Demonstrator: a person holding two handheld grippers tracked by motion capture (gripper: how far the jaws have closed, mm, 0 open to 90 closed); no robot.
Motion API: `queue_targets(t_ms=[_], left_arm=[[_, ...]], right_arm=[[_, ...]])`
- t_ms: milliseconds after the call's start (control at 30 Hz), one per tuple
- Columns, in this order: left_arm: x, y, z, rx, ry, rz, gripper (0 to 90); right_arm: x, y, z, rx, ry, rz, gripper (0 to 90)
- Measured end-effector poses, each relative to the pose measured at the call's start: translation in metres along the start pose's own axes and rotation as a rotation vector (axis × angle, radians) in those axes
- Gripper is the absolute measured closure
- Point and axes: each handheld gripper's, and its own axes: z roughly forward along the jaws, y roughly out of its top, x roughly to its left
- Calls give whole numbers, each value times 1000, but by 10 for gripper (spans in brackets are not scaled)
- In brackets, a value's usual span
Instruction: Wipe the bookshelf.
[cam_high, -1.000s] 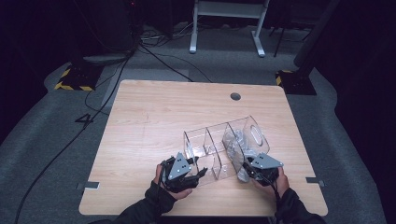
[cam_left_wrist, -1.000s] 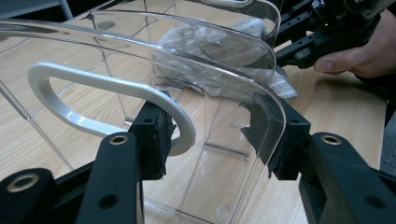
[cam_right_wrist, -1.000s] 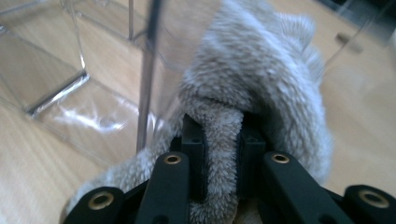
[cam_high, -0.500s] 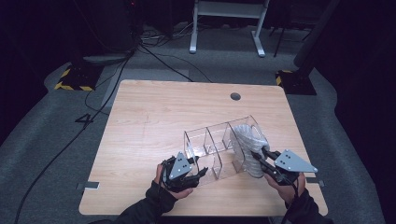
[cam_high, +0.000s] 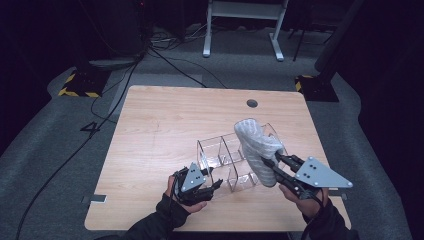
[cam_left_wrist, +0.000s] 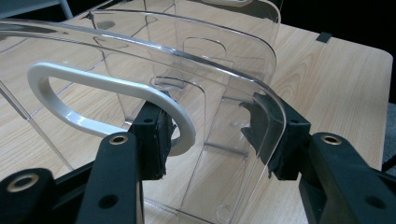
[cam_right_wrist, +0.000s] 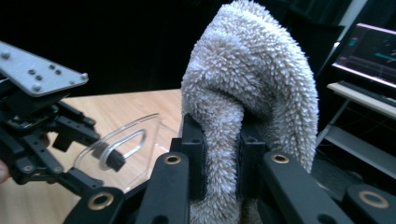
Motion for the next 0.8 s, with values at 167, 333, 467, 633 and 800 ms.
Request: queue_targets(t_ms=[167,333,467,633,800], left_arm=[[0,0,0,0,0,0,500],[0,0,1,0,1,2,500],[0,0,1,1,1,0,500],[-1,0,1,0,-1,-3,500],[0,0,2,-3,-4,-3,499]], right_arm=[[12,-35,27,110,38,30,784],[27,-76,48,222,55,22,784],[30,-91,57,243,62,16,782],[40,-116,69,336,88,20,781],[45,-130,77,372,92,11,779]])
